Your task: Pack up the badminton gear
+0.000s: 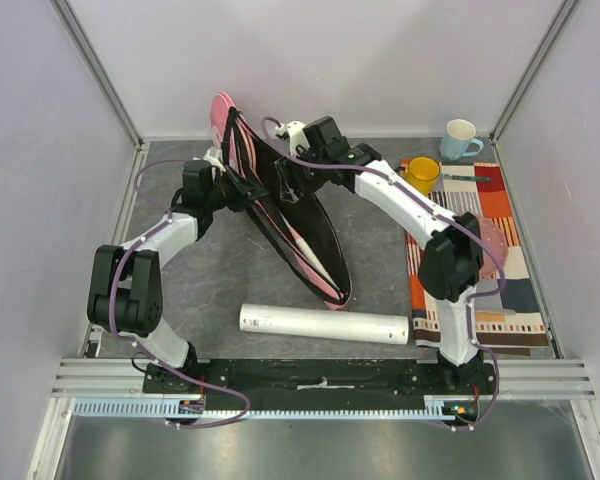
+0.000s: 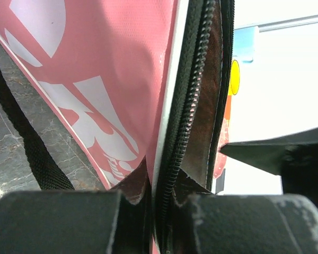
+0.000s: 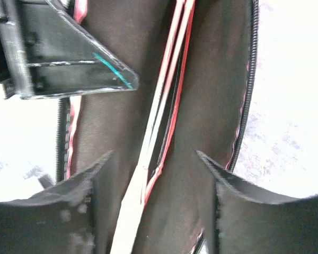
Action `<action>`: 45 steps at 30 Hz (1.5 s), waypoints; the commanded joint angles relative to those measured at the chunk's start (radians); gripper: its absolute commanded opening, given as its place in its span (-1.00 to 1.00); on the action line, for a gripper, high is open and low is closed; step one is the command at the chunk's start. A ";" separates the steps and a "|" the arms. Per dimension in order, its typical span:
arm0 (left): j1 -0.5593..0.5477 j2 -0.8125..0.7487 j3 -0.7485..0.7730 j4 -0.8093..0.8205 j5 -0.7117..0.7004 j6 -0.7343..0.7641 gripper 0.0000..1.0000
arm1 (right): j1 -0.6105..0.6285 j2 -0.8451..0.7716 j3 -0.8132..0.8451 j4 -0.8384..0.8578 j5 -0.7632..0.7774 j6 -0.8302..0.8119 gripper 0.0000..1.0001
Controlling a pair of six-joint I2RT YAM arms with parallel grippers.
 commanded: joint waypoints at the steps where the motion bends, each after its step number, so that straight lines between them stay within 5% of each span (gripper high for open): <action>1: 0.004 -0.032 0.099 0.036 0.015 0.006 -0.95 | 0.000 -0.162 -0.073 -0.022 -0.024 -0.073 0.45; 3: 0.006 -0.033 0.104 0.031 0.012 -0.006 -0.95 | 0.000 -0.254 -0.155 0.015 0.009 -0.099 0.60; 4: 0.006 -0.033 0.110 0.025 0.013 -0.013 -0.95 | 0.000 -0.294 -0.264 0.086 0.025 -0.096 0.95; 8: 0.006 -0.029 0.121 0.014 0.009 -0.030 -0.95 | 0.001 -0.522 -0.520 0.260 0.112 -0.056 0.95; 12: 0.006 -0.027 0.118 0.011 0.013 -0.042 -0.95 | -0.048 -0.525 -0.552 0.234 0.097 -0.022 0.95; 18: 0.007 -0.023 0.110 0.028 0.039 -0.066 -0.95 | -0.160 -0.509 -0.643 0.280 -0.096 -0.016 0.95; 29: 0.007 -0.010 0.092 0.068 0.058 -0.108 -0.95 | -0.178 -0.506 -0.885 0.691 -0.490 0.166 0.95; 40: 0.007 0.002 0.107 0.052 0.035 -0.134 -0.95 | -0.069 -0.518 -0.878 0.713 -0.435 0.199 0.91; 45: 0.004 -0.003 0.127 -0.015 0.003 -0.142 -0.95 | 0.001 -0.512 -0.824 0.555 -0.227 0.084 0.93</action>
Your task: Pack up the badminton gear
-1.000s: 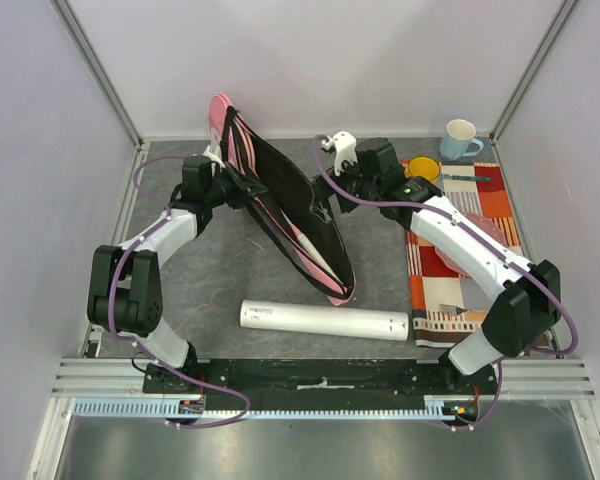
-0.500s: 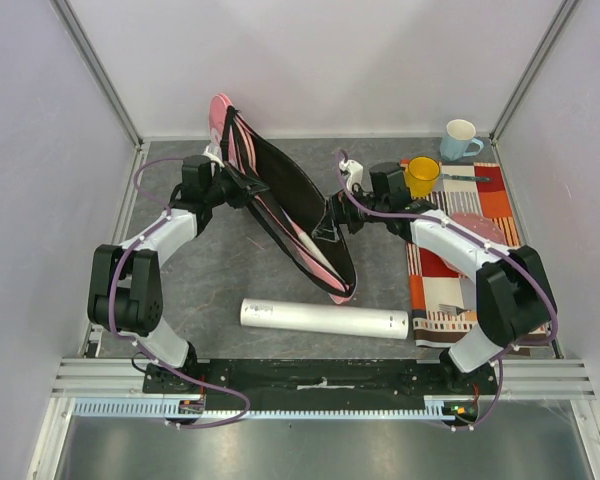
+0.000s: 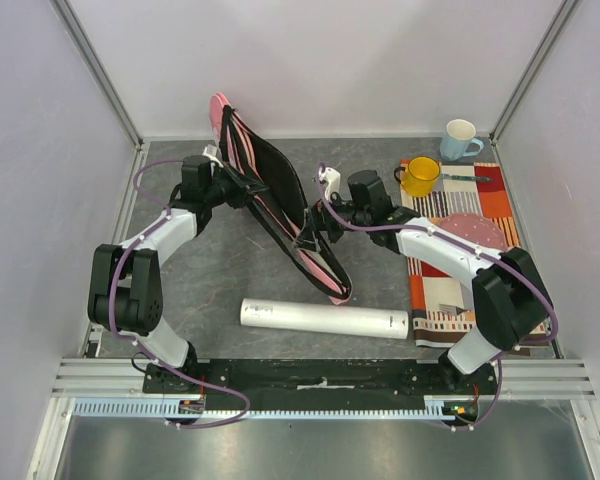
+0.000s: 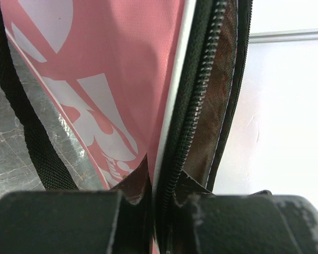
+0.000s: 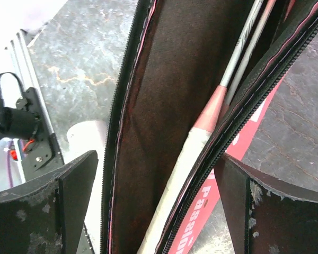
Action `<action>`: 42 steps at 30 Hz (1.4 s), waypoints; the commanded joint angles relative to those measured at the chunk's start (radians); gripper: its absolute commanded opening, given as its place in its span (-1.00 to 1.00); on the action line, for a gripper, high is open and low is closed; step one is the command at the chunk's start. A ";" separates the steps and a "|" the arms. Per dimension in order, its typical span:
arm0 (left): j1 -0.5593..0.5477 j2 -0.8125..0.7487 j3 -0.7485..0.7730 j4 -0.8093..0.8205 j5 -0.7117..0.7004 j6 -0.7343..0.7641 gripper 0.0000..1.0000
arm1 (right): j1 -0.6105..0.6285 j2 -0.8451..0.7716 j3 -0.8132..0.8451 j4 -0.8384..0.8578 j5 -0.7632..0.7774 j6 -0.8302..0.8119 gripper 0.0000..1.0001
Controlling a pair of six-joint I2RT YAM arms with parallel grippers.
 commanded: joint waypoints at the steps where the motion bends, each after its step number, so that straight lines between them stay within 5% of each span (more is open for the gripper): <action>1: -0.002 -0.015 0.072 0.033 -0.008 -0.056 -0.95 | 0.063 -0.019 0.073 -0.089 0.188 -0.097 0.96; 8: -0.008 -0.021 0.093 -0.037 -0.040 -0.082 -0.95 | 0.198 0.024 0.149 -0.188 0.573 -0.160 0.87; 15: -0.013 -0.018 0.082 -0.030 -0.034 -0.125 -0.92 | 0.276 0.105 0.214 -0.230 0.800 -0.252 0.37; 23: 0.004 -0.062 0.053 -0.027 0.002 -0.093 0.17 | 0.281 0.118 0.159 -0.155 0.855 -0.376 -0.48; 29: 0.102 -0.141 0.045 -0.131 0.025 -0.013 0.53 | 0.279 0.081 0.125 -0.144 0.865 -0.464 -1.00; 34: 0.220 -0.168 0.113 -0.196 0.058 0.051 0.54 | 0.281 0.041 0.085 -0.141 0.918 -0.546 -1.00; 37: 0.277 -0.156 0.146 -0.173 0.078 0.024 0.71 | 0.279 0.019 0.045 -0.135 0.963 -0.626 -1.00; 42: 0.326 0.000 0.341 -0.320 0.083 -0.021 0.83 | 0.281 -0.036 -0.028 -0.095 0.966 -0.737 -1.00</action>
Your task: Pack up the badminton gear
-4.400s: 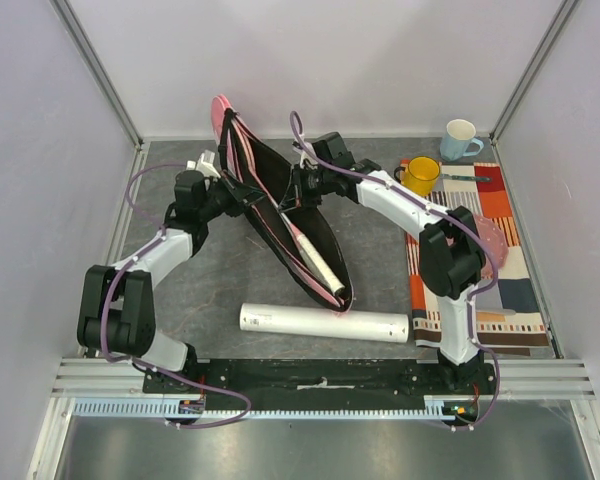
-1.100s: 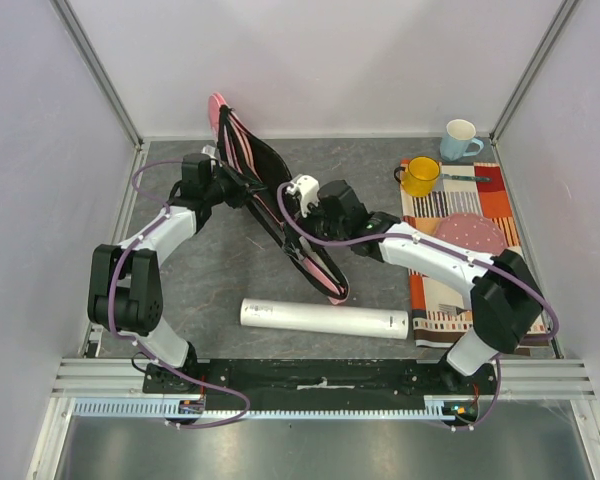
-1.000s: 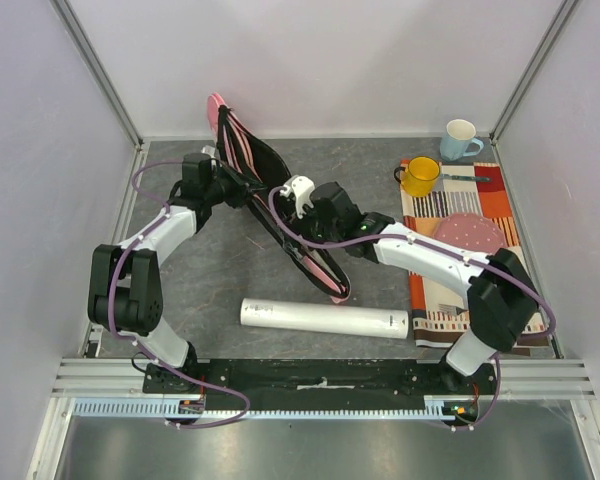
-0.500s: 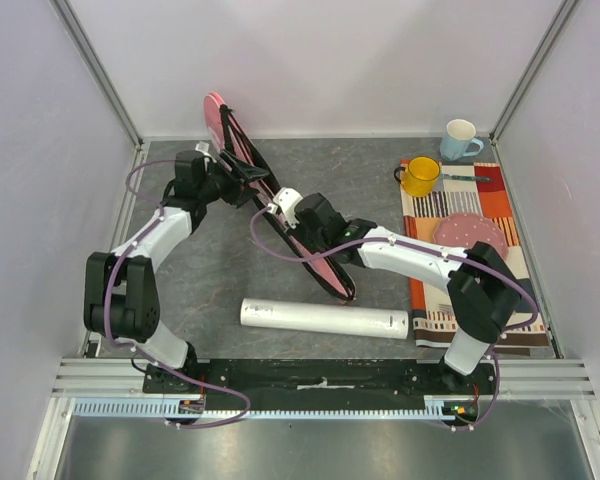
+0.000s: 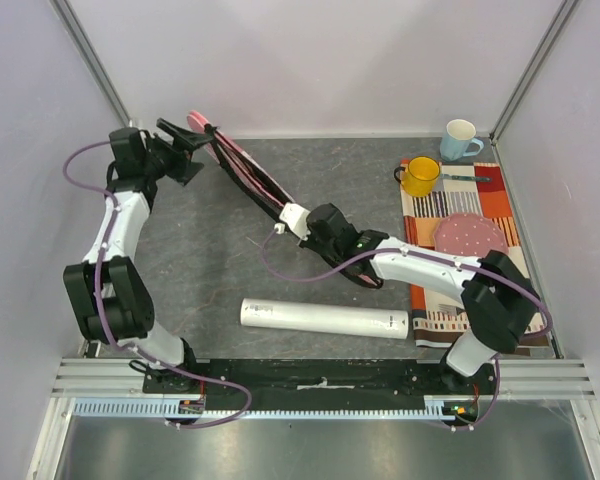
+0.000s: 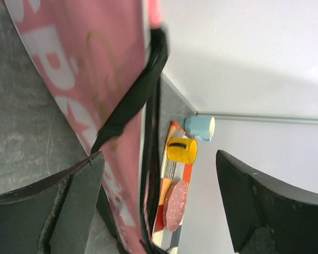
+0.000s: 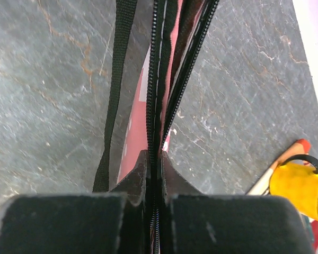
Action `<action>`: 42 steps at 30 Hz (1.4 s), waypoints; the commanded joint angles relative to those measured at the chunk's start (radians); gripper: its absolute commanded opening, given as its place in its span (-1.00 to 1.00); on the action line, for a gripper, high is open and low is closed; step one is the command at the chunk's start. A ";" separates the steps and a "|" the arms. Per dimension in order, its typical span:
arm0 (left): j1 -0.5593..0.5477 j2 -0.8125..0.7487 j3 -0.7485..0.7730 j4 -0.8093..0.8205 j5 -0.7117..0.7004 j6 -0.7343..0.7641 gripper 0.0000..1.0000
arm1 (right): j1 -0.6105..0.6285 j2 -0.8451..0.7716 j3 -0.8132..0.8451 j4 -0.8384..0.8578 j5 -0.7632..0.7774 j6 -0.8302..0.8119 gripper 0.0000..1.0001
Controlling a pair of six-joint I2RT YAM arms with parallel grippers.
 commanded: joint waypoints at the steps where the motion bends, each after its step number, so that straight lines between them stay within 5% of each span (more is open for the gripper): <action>1: 0.027 0.099 0.188 -0.120 0.018 -0.020 0.83 | -0.002 -0.088 -0.080 0.080 0.028 -0.142 -1.00; 8: 0.029 0.233 0.520 -0.587 -0.232 -0.066 0.78 | -0.002 -0.141 -0.131 0.109 -0.004 -0.185 -1.00; 17: 0.030 0.329 0.680 -0.769 -0.415 -0.078 0.78 | -0.003 -0.148 -0.130 0.112 -0.032 -0.194 -1.00; 24: 0.015 0.426 0.753 -0.760 -0.390 -0.084 0.67 | -0.003 -0.142 -0.136 0.111 -0.048 -0.195 -1.00; 33: 0.006 0.450 0.753 -0.735 -0.426 -0.090 -0.16 | -0.005 -0.148 -0.139 0.109 -0.038 -0.199 -1.00; 42: 0.003 0.347 0.672 -0.725 -0.437 -0.064 -0.77 | -0.009 -0.141 -0.101 0.091 -0.064 -0.146 -1.00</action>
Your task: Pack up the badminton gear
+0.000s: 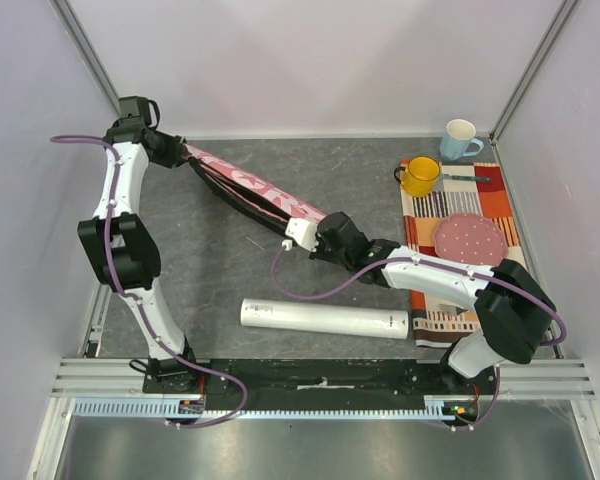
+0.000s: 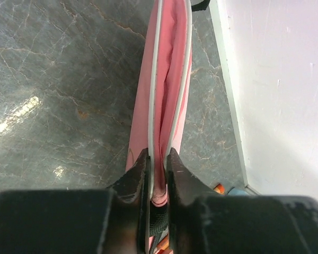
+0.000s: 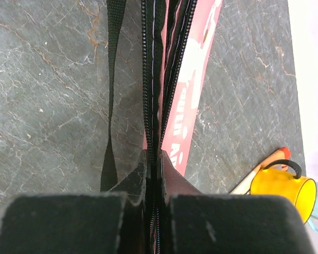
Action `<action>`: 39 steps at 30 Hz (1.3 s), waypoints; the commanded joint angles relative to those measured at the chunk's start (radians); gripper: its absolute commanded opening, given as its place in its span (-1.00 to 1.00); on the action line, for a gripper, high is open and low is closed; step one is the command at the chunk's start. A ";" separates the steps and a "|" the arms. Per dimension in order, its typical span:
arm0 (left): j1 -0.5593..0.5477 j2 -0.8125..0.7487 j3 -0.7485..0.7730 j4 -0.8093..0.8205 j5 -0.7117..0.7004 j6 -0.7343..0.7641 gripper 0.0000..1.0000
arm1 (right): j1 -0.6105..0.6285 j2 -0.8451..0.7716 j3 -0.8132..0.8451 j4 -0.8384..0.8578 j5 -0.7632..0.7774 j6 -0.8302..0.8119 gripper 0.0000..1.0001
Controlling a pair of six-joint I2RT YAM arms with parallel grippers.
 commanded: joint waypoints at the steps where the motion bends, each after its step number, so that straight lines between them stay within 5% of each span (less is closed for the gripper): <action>1: -0.002 -0.111 -0.056 0.022 0.003 0.002 -0.87 | -0.008 -0.039 0.059 0.021 -0.048 0.063 -0.90; 2: -0.002 -0.125 -0.104 0.040 0.016 0.001 -0.95 | -0.008 -0.034 0.099 -0.029 -0.110 0.081 -0.43; 5: -0.004 -0.190 -0.203 0.068 0.040 -0.002 -0.95 | -0.013 -0.027 0.165 -0.091 -0.206 0.139 0.34; 11: -0.002 -0.302 -0.351 0.114 0.063 -0.042 -0.95 | -0.082 0.061 0.419 -0.156 -0.397 0.473 0.76; 19: -0.002 -0.375 -0.442 0.151 0.074 -0.127 -0.95 | -0.136 0.494 0.923 -0.107 -0.729 1.038 0.30; 23: -0.002 -0.373 -0.452 0.160 0.085 -0.140 -0.95 | -0.131 0.549 0.857 0.193 -0.752 1.325 0.18; 39: -0.001 -0.379 -0.465 0.200 0.103 -0.111 -0.95 | -0.088 0.805 0.966 0.559 -0.649 1.626 -0.19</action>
